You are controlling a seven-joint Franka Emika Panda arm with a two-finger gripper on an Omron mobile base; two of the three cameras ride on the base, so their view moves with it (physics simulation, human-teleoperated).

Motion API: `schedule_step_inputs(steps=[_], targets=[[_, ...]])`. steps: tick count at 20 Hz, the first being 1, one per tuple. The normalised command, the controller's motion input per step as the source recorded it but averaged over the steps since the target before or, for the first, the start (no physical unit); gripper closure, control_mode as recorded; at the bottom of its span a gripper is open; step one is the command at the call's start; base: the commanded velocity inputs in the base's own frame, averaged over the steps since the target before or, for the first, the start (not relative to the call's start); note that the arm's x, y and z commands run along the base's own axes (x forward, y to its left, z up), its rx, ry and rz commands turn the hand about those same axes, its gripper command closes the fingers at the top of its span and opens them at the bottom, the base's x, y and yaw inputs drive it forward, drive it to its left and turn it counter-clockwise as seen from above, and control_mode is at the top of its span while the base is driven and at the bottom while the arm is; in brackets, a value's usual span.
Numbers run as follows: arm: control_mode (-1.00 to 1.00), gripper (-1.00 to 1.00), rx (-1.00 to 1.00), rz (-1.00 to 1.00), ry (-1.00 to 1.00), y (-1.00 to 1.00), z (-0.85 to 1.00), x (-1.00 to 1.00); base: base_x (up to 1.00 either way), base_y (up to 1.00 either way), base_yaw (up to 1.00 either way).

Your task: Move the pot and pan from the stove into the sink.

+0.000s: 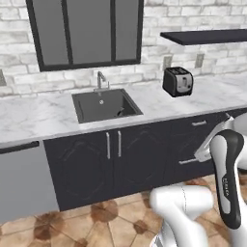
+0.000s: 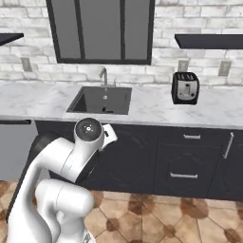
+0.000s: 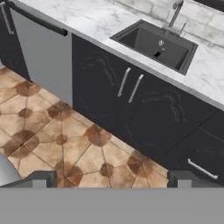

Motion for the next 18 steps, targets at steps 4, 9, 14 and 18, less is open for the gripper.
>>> schedule_step_inputs(steps=[4, 9, 14, 18], targets=[[1.00, -1.00, 0.00, 0.00, 0.00, 0.00, 0.00, 0.00, 0.00, 0.00, -0.48], [1.00, -1.00, 0.00, 0.00, 0.00, 0.00, 0.00, 0.00, 0.01, 0.01, -0.47], [1.00, -1.00, 0.00, 0.00, 0.00, 0.00, 0.00, 0.00, 0.02, 0.01, -0.47], [1.00, -1.00, 0.00, 0.00, 0.00, 0.00, 0.00, 0.00, 0.02, 0.01, -0.47]])
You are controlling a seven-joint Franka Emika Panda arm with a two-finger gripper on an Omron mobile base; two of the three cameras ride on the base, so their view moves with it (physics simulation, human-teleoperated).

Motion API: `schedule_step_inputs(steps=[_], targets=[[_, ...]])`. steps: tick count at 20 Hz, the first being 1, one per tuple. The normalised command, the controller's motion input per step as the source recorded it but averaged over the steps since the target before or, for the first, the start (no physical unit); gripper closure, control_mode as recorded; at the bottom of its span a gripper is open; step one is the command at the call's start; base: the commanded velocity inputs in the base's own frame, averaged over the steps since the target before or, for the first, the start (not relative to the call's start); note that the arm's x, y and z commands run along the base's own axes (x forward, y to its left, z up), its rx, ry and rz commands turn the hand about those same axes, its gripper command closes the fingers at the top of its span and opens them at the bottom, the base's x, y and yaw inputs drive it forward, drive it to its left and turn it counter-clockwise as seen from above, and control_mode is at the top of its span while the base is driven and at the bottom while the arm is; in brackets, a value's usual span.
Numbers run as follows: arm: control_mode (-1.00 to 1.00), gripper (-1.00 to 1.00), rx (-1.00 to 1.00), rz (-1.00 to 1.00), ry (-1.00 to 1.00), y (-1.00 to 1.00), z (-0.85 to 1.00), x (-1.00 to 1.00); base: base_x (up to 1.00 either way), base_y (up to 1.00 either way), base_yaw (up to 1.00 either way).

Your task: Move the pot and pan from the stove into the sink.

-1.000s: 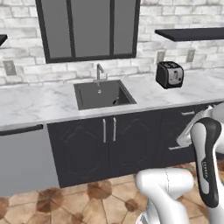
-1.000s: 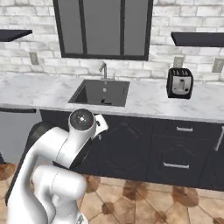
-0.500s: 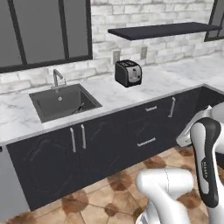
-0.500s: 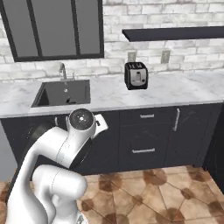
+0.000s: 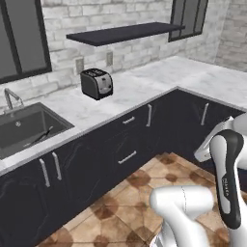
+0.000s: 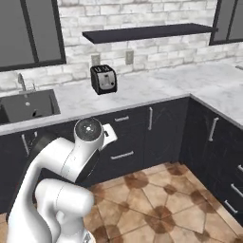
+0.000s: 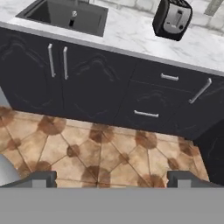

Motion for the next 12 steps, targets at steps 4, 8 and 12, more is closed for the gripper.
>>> schedule_step_inputs(steps=[4, 8, 12], targets=[[1.00, -1.00, 0.00, 0.00, 0.00, 0.00, 0.00, 0.00, 0.02, 0.01, -0.47], [1.00, -1.00, 0.00, 0.00, 0.00, 0.00, 0.00, 0.00, 0.01, 0.01, -0.47], [1.00, -1.00, 0.00, 0.00, 0.00, 0.00, 0.00, 0.00, 0.02, 0.01, -0.47]])
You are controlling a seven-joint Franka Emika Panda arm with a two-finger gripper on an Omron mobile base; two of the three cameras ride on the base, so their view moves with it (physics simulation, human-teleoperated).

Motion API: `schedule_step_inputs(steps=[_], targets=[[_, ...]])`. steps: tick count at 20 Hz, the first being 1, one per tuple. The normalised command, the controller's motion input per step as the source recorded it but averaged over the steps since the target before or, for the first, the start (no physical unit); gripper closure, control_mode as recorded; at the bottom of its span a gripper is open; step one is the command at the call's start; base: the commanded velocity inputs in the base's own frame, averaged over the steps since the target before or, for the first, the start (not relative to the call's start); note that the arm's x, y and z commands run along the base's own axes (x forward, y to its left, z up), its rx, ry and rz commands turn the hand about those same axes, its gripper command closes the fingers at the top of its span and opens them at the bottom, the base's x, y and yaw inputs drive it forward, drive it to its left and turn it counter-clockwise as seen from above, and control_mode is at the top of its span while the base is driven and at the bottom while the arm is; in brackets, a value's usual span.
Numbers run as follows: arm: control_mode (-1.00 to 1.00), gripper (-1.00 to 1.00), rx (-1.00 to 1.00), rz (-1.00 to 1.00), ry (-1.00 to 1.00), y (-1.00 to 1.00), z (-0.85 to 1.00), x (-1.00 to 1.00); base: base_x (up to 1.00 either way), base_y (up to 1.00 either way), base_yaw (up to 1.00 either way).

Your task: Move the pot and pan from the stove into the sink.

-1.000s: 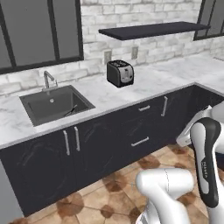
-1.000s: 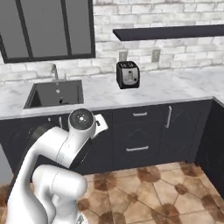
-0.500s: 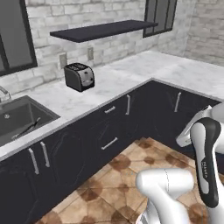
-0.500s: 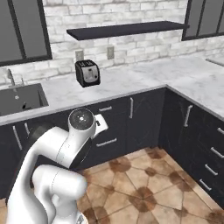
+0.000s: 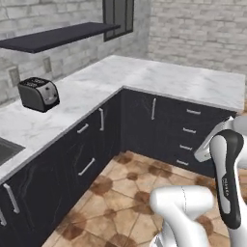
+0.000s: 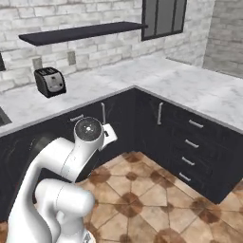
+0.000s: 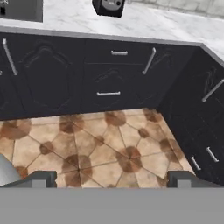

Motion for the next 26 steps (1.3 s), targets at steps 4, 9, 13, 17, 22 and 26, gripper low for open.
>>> schedule_step_inputs(steps=[4, 9, 13, 17, 22, 26], targets=[[1.00, -1.00, 0.00, 0.00, 0.00, 0.00, 0.00, 0.00, 0.03, 0.01, -0.46], [1.00, -1.00, 0.00, 0.00, 0.00, 0.00, 0.00, 0.00, 0.03, 0.01, -0.46], [1.00, -1.00, 0.00, 0.00, 0.00, 0.00, 0.00, 0.00, 0.02, 0.01, -0.46], [1.00, -1.00, 0.00, 0.00, 0.00, 0.00, 0.00, 0.00, 0.02, 0.01, -0.46], [1.00, -1.00, 0.00, 0.00, 0.00, 0.00, 0.00, 0.00, 0.02, 0.01, -0.46], [1.00, -1.00, 0.00, 0.00, 0.00, 0.00, 0.00, 0.00, 0.02, 0.00, -0.46]])
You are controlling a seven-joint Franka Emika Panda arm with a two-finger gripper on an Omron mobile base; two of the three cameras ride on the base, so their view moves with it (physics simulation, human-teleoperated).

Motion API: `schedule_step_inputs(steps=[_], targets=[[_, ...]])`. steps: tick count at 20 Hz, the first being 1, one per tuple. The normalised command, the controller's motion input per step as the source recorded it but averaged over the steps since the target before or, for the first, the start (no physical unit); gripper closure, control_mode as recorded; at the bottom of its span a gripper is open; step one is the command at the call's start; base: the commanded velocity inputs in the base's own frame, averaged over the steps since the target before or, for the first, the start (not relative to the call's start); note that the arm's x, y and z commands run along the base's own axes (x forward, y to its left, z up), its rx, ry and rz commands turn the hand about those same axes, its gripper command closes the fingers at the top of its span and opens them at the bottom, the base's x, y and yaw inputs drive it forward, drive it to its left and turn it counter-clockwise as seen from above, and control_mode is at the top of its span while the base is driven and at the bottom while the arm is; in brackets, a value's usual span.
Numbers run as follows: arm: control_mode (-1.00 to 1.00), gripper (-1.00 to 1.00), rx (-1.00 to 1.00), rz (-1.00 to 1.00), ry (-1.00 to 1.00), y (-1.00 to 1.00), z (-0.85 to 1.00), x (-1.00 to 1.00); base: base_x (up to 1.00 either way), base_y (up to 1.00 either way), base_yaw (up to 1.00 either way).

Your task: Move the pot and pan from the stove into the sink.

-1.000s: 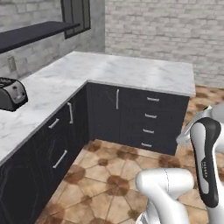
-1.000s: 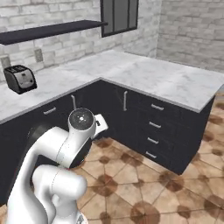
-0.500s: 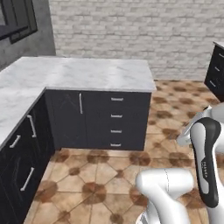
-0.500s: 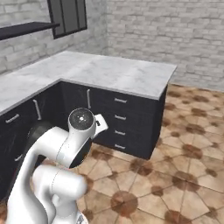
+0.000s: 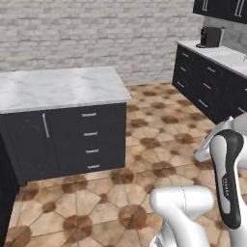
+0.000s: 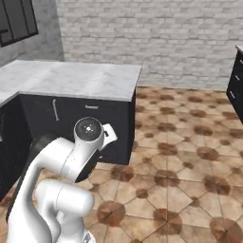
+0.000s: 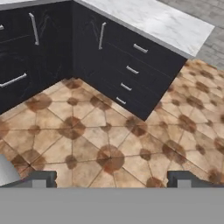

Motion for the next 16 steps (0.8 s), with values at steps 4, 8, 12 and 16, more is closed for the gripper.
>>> schedule_step_inputs(steps=[4, 8, 12, 16], targets=[[1.00, -1.00, 0.00, 0.00, 0.00, 0.00, 0.00, 0.00, 0.04, 0.00, -0.46], [1.00, -1.00, 0.00, 0.00, 0.00, 0.00, 0.00, 0.00, 0.04, 0.00, -0.46], [1.00, -1.00, 0.00, 0.00, 0.00, 0.00, 0.00, 0.00, 0.03, 0.00, -0.46], [1.00, -1.00, 0.00, 0.00, 0.00, 0.00, 0.00, 0.00, 0.06, 0.00, -0.45]])
